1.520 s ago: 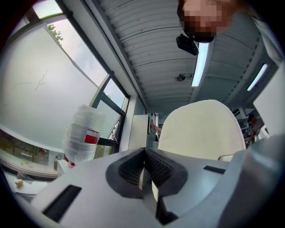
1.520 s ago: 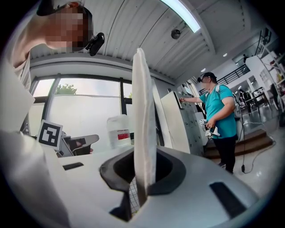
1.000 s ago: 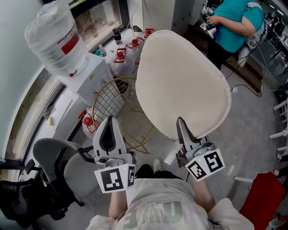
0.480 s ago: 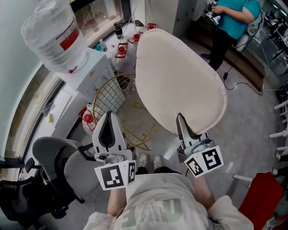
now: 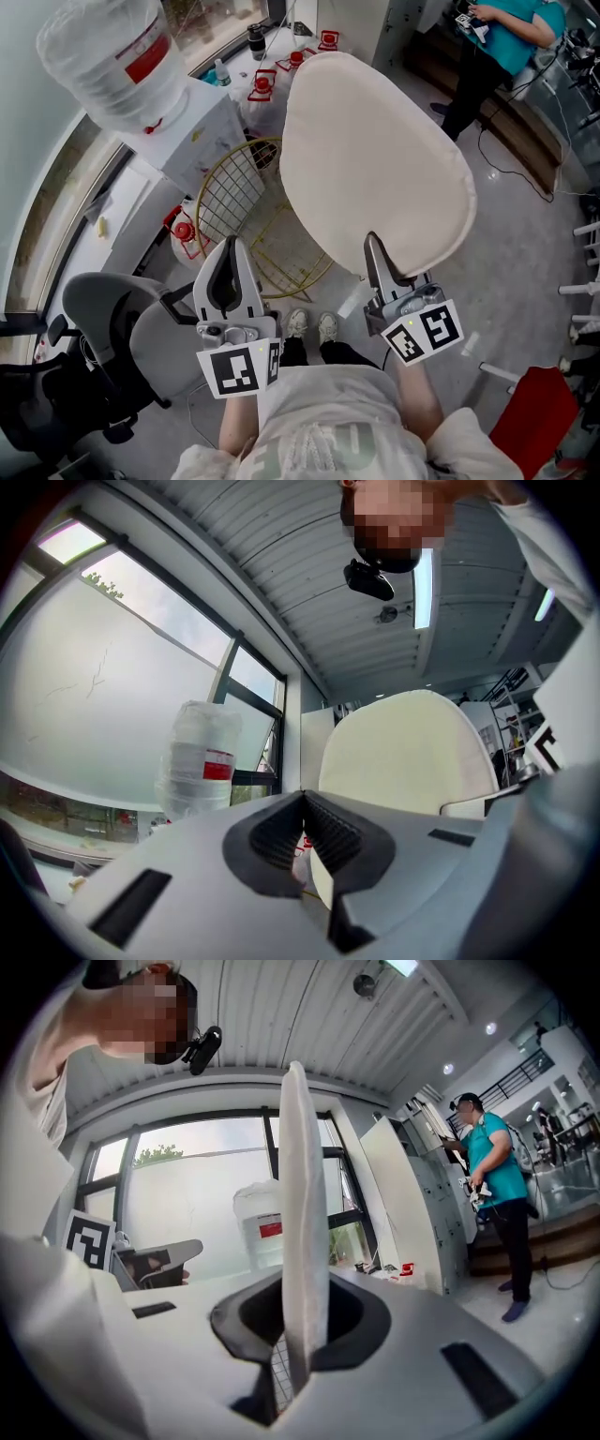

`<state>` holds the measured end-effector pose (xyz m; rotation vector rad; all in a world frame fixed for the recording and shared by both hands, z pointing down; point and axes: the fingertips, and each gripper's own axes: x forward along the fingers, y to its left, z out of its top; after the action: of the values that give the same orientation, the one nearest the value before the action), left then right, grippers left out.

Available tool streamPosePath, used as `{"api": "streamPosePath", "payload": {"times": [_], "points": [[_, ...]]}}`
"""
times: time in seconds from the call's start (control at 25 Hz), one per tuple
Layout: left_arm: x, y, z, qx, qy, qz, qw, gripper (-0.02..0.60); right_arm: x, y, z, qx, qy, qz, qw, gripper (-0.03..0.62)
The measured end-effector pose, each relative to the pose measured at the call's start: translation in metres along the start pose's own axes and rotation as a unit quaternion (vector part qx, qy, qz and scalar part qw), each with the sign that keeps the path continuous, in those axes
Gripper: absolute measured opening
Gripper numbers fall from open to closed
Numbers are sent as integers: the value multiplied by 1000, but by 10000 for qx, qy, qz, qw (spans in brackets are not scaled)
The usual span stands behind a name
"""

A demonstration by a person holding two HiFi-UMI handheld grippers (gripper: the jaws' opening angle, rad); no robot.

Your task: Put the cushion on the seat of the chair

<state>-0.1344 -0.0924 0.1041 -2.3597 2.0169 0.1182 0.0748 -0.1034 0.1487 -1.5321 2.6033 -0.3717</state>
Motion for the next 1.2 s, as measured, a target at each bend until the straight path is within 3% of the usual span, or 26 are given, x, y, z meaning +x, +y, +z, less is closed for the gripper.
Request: {"api": "streamPosePath", "payload": {"times": [0.32, 0.44, 0.64, 0.96, 1.2], "points": [[-1, 13, -49, 20, 219, 284, 9994, 14, 34, -18, -47, 870, 249, 384, 9952, 43], [2, 21, -77, 103, 332, 341, 9988, 14, 51, -23, -80, 1189, 438, 530, 9905, 43], [10, 52, -138, -103, 395, 624, 9972, 14, 86, -27, -150, 1939, 734, 727, 9756, 43], [-61, 35, -240, -406, 655, 799, 9938, 14, 51, -24, -268, 3725, 961, 1102, 9164, 43], [-70, 31, -297, -531, 920, 868, 9905, 14, 71, -22, -329, 5135, 1110, 1340, 8403, 43]]}}
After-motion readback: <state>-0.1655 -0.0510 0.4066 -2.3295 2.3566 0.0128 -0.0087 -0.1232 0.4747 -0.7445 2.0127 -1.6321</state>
